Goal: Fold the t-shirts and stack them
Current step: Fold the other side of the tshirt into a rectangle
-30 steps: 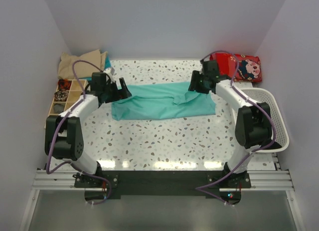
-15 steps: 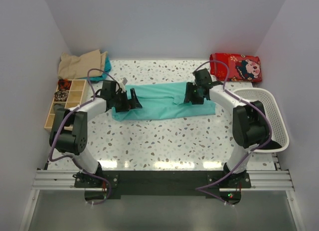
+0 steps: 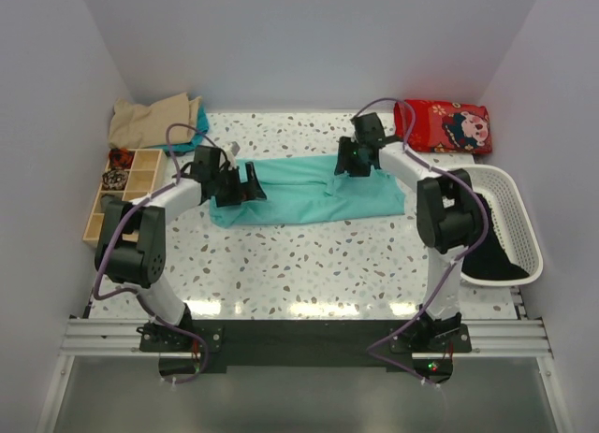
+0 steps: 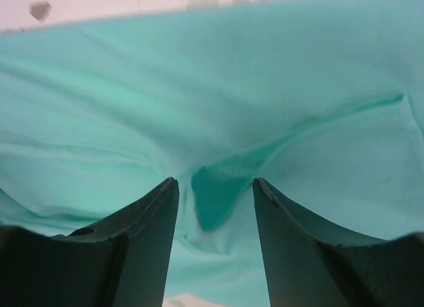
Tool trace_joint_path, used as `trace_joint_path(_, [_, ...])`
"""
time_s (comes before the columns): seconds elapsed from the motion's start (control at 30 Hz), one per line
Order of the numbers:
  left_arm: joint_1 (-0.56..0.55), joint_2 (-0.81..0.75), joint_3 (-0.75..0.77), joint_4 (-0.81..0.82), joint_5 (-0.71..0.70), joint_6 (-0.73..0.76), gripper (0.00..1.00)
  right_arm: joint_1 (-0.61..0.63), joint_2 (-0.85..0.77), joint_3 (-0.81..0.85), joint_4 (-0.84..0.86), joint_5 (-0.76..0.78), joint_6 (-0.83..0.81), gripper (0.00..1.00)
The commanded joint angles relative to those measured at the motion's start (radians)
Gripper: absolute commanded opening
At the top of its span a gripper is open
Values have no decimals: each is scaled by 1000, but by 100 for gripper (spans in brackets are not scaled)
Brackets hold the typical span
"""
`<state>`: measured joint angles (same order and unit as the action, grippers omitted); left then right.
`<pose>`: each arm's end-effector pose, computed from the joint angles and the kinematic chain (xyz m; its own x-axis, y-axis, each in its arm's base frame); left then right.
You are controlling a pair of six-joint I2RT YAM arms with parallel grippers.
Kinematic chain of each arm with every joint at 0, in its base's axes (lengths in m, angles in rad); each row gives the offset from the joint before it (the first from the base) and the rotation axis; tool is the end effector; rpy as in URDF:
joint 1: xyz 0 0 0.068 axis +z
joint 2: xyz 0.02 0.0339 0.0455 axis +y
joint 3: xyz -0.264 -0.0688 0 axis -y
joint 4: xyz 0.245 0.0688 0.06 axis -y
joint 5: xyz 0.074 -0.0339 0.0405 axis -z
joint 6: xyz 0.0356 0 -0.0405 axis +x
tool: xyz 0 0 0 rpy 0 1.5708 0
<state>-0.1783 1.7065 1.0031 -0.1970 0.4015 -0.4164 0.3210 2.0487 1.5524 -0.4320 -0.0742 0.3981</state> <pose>0.3397 -0.0754 0.1787 -0.8679 -0.2219 -0.4443 0.0559 0.8453 -0.5314 0.4272 0.1448 0.1964 -0.8386 0.1286 -0.5293 -0.0344 0.9573 0.2870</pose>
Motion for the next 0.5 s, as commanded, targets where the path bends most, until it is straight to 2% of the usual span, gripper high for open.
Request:
trace_joint_path(0.0, [-3,-11,57,-71,-102,57,100,4,75,139,22,-21,-19,54])
trace_joint_path(0.1, [-1,-30,54,-94,-142,70,100,6,132,218,-5,-36,-18,53])
trace_joint_path(0.2, [-1,-73,42,-81,-124,80,100,6,117,213,16,-39,-19,54])
trace_joint_path(0.27, [-1,-122,28,-44,-93,85,100,6,47,154,74,-27,-22,55])
trace_joint_path(0.37, [-3,-160,23,-28,-36,82,100,4,-37,124,73,-22,-31,56])
trace_joint_path(0.43, [-3,-186,0,-36,-70,58,100,4,-76,118,62,-30,-42,57])
trace_joint_path(0.47, [-3,-200,-17,-39,-134,44,100,4,-85,110,52,-41,-44,57])
